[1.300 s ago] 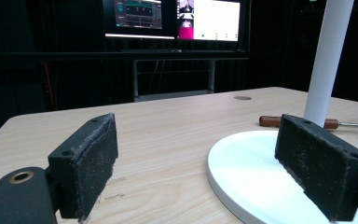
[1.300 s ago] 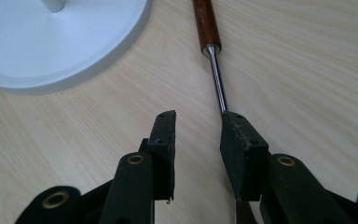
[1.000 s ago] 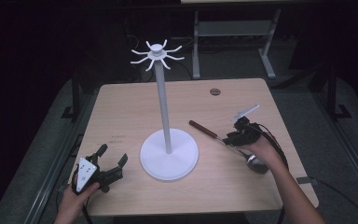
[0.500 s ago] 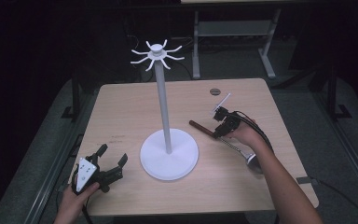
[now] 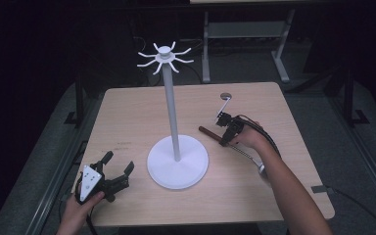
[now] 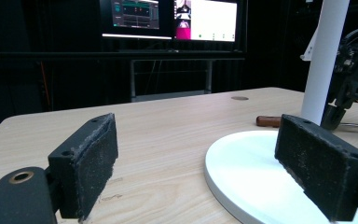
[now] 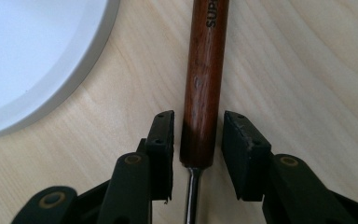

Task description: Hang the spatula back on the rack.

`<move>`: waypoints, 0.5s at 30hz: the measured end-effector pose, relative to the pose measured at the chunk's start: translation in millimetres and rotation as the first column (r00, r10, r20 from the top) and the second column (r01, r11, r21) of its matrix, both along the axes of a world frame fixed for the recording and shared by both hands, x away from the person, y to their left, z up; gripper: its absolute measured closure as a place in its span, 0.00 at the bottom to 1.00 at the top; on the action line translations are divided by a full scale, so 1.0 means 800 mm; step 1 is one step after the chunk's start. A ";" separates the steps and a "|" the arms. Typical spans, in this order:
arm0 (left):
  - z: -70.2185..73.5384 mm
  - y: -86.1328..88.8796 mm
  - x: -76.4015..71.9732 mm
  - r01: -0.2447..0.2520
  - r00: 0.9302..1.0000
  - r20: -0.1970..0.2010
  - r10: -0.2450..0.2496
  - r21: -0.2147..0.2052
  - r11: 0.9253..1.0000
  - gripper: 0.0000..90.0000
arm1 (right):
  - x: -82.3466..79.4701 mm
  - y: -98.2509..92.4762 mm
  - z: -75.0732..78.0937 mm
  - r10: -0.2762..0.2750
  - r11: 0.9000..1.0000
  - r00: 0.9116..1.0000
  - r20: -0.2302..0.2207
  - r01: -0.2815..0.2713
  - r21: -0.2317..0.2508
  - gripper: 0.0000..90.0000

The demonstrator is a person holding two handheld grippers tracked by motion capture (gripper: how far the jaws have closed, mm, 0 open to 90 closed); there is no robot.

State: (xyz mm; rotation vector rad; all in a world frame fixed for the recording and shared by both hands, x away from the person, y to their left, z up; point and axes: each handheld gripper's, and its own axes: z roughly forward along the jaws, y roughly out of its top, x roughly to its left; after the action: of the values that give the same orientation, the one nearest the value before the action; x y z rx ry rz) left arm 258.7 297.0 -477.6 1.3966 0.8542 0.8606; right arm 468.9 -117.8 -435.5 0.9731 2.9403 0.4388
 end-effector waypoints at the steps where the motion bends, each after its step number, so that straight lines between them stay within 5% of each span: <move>1: 0.000 0.000 0.000 0.000 1.000 0.000 0.000 0.000 1.000 0.14 | 0.001 0.001 0.001 0.000 1.000 1.000 -0.005 0.000 -0.005 0.71; 15: 0.000 0.000 0.000 0.000 1.000 0.000 0.000 0.000 1.000 0.14 | 0.004 0.007 -0.004 -0.004 0.999 0.999 -0.034 0.002 -0.053 0.79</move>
State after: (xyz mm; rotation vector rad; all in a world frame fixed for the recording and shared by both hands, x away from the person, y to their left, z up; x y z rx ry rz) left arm 258.6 297.0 -477.6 1.3966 0.8541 0.8603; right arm 472.2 -112.0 -438.8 0.9892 2.9638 0.3453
